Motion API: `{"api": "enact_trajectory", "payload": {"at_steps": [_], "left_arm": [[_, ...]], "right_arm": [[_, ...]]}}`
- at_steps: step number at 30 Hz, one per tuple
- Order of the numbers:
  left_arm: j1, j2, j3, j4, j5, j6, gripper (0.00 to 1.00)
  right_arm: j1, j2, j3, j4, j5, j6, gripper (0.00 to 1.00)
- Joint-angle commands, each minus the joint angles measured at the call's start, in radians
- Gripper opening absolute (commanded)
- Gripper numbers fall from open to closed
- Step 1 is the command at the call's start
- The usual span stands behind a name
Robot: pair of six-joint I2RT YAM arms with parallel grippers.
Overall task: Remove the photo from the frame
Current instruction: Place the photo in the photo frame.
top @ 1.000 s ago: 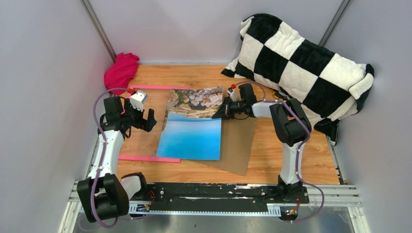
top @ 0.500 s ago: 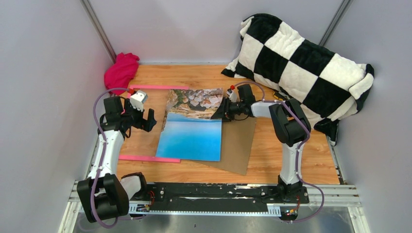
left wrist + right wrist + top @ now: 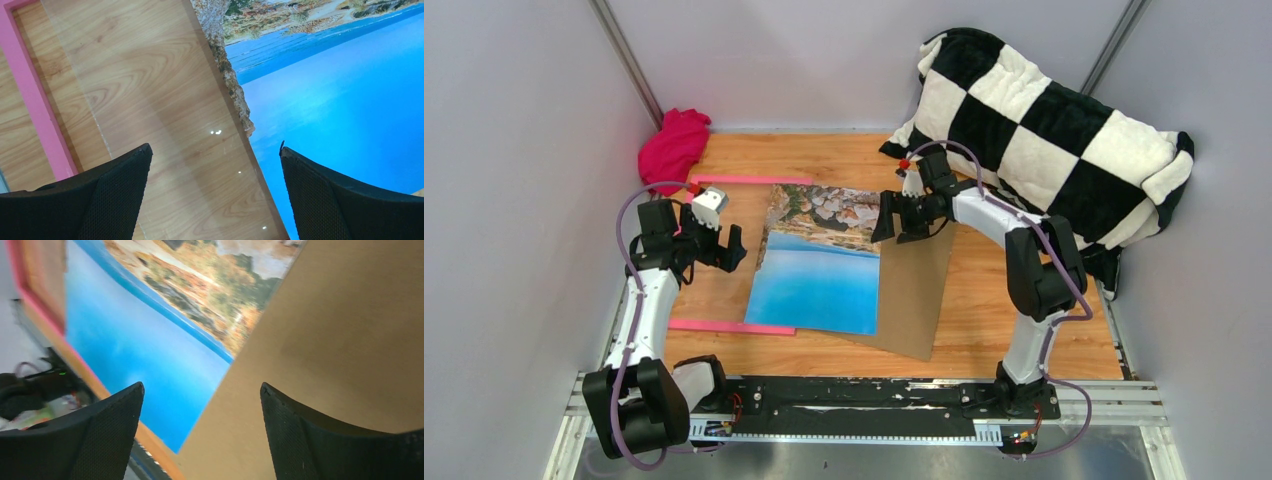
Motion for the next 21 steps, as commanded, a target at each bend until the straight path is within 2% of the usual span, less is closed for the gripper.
{"api": "enact_trajectory", "payload": {"at_steps": [1, 4, 8, 21], "left_arm": [[0.007, -0.024, -0.012, 0.014, 0.013, 0.015, 1.00], [0.007, -0.023, -0.012, 0.013, 0.014, 0.015, 1.00], [0.008, -0.023, -0.010, 0.010, 0.020, 0.018, 1.00], [0.007, -0.047, -0.001, -0.006, 0.031, 0.010, 1.00]], "right_arm": [[0.014, -0.070, 0.040, -0.246, 0.231, -0.232, 0.88], [0.014, -0.120, 0.033, -0.292, 0.307, -0.312, 0.90], [0.014, -0.209, -0.004, -0.303, 0.357, -0.406, 1.00], [0.014, -0.606, -0.082, -0.321, 0.453, -0.642, 1.00]]}}
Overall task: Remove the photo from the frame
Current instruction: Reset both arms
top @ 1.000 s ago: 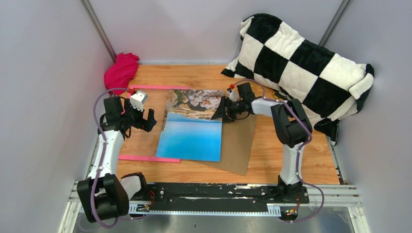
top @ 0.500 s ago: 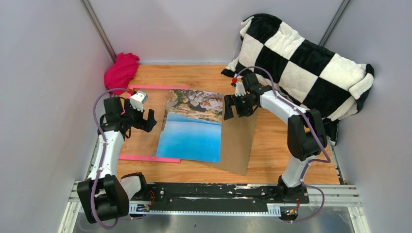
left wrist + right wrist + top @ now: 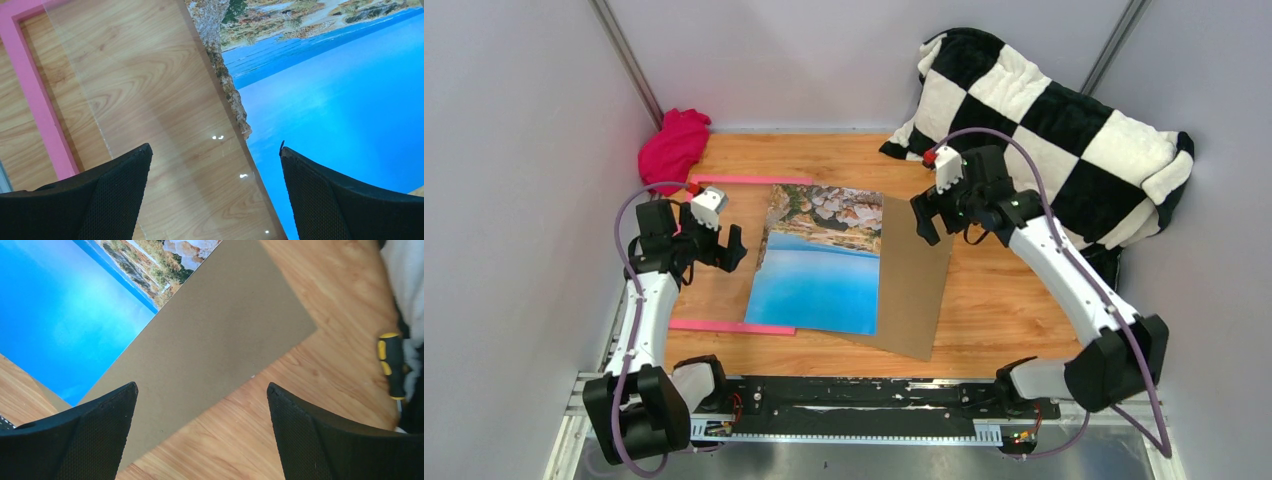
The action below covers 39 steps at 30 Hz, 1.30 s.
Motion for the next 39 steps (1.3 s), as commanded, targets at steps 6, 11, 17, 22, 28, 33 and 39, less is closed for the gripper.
{"api": "enact_trajectory", "payload": {"at_steps": [6, 11, 17, 22, 28, 33, 39], "left_arm": [[0.008, -0.015, 0.018, -0.029, 0.033, 0.005, 1.00], [0.007, -0.016, 0.051, -0.075, 0.058, 0.011, 1.00], [0.007, -0.104, 0.110, -0.138, 0.047, 0.037, 1.00], [0.008, -0.204, 0.142, -0.191, 0.041, 0.083, 1.00], [-0.067, -0.243, 0.150, -0.202, -0.023, 0.065, 1.00], [-0.323, -0.185, 0.136, -0.200, -0.192, 0.049, 1.00], [-0.341, -0.239, 0.084, -0.164, -0.187, 0.051, 1.00]], "right_arm": [[0.014, -0.263, -0.094, -0.102, 0.011, -0.192, 1.00], [0.013, -0.427, -0.149, -0.108, 0.045, -0.212, 1.00], [0.011, -0.635, -0.246, 0.010, 0.239, -0.218, 1.00], [-0.006, -0.718, -0.269, 0.031, 0.300, -0.200, 1.00], [-0.047, -0.758, -0.265, -0.011, 0.142, -0.179, 1.00], [-0.073, -0.823, -0.291, -0.019, 0.077, -0.184, 1.00], [-0.089, -0.881, -0.328, 0.013, 0.122, -0.203, 1.00]]}}
